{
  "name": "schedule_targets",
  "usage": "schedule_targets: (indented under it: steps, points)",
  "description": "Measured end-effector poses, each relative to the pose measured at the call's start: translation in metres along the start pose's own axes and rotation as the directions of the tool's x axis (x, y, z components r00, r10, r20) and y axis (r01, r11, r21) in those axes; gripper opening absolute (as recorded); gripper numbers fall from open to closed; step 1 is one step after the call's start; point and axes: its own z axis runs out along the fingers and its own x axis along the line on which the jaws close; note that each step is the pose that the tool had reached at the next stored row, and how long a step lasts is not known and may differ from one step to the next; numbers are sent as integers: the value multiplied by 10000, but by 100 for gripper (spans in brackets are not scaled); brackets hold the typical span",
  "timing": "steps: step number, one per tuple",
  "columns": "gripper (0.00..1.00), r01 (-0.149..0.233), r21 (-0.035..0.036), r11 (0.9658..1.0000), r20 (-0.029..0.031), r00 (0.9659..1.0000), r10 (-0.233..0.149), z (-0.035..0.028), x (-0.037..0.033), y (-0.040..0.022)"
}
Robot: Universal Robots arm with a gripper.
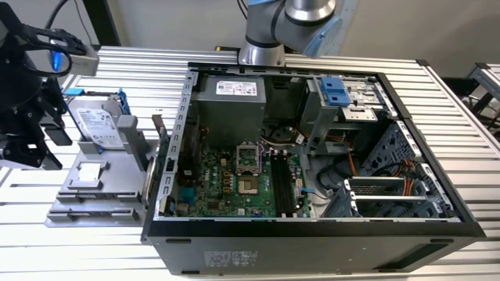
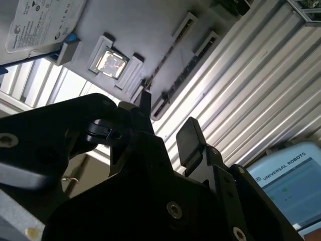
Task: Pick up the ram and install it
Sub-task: 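Pick up the ram and move it above insertion slot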
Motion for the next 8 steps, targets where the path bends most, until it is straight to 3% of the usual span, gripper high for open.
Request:
schedule_targets:
  steps: [8]
  points:
    - [100, -106, 4, 9999, -7, 9999, 106, 131, 6, -3]
